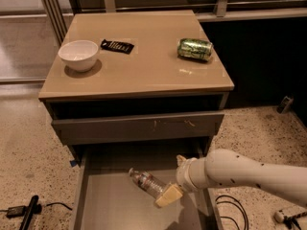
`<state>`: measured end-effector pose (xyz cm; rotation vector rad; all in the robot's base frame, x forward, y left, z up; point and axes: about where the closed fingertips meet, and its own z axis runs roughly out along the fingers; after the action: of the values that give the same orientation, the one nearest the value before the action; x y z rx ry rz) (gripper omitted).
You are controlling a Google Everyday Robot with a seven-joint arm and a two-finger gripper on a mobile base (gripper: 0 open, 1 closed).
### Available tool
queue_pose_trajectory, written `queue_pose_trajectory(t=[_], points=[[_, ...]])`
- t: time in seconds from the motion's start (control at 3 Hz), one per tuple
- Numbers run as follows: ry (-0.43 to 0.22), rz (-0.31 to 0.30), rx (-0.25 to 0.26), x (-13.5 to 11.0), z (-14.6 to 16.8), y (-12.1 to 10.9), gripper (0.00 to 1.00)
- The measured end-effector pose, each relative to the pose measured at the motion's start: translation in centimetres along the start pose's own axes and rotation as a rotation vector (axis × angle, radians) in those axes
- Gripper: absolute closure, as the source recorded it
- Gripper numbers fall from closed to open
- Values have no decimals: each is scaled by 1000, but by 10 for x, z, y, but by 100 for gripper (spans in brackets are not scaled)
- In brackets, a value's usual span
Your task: Pick water bottle from middle drawer and place on counter
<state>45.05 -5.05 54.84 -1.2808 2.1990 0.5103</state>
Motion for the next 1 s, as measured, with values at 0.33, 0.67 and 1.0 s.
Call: queue_pose_trajectory(t=[0.33,0.67,1.0], points=[[0,0,0,0,0,0,0],[8,40,-39,8,24,4,0],[25,83,-70,21,64,9,0]])
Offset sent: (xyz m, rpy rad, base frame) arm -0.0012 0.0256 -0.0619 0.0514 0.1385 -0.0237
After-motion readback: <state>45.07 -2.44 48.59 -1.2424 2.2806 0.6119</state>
